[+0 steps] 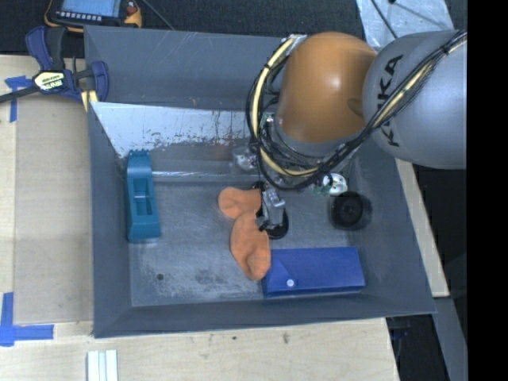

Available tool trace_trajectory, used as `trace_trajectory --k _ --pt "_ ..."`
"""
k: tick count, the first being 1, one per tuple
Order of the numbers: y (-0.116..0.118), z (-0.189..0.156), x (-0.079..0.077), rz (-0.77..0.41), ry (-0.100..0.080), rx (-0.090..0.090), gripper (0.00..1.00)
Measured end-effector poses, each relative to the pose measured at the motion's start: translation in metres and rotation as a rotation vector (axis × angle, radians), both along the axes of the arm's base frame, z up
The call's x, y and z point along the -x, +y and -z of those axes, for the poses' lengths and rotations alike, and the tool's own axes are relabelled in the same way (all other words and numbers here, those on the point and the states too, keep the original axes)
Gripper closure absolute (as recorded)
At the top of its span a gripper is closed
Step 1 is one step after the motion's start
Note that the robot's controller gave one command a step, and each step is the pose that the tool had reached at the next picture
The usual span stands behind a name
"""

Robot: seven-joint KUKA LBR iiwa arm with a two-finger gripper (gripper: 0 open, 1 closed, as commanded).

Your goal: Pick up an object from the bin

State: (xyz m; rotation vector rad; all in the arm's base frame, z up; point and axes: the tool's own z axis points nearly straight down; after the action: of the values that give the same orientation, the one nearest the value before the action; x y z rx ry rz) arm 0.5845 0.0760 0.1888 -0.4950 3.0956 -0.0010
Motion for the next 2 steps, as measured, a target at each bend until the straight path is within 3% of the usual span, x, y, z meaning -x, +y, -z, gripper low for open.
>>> trace_trajectory --k 1,2 --pt "-0.006 0.020 -0.025 -0.161 0.002 0.000 0.00" --pt "0.005 0.039 -0.025 -0.371 0.001 0.002 0.00"
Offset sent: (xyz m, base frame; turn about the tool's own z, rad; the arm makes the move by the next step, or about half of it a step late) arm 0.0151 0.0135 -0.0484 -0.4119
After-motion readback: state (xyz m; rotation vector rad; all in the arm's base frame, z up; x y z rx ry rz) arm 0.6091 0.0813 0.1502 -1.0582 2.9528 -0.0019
